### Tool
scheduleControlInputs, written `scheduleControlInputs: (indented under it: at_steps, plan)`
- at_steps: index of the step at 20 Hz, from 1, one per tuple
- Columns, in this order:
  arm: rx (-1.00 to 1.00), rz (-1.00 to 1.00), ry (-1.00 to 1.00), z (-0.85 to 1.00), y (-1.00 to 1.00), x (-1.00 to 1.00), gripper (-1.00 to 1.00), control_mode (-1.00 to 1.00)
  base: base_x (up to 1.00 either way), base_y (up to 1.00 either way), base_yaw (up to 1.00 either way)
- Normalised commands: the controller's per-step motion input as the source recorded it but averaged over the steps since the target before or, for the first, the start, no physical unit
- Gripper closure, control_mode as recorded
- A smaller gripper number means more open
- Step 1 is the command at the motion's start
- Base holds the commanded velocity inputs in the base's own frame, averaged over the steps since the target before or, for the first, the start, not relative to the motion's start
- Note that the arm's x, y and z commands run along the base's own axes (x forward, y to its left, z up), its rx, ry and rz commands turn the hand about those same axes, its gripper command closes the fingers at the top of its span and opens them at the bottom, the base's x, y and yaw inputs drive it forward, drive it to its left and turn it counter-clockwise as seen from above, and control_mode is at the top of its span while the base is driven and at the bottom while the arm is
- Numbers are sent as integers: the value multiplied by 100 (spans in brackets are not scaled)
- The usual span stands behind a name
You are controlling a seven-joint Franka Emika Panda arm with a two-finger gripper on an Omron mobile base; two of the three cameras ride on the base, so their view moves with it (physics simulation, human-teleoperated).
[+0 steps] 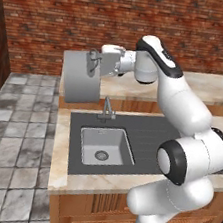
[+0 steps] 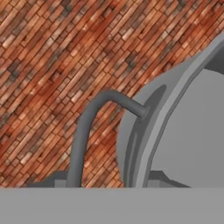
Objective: Dump the tomato from the pot into the sink. Then turn on the water and wash the tomato. Then turn off the water and put the tomato back in the pot.
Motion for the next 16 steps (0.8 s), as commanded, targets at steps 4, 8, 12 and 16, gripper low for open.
scheduleControlInputs:
  at_steps: [4,8,12,16]
  plan:
    - [8,0,8,-6,-24,23,100,-100,0,0,0]
    - [9,0,10,-11,-18,32,100,-100,0,0,0]
    - [9,0,11,-15,-19,42,100,-100,0,0,0]
    - [8,0,6,-6,-24,16,100,-100,0,0,0]
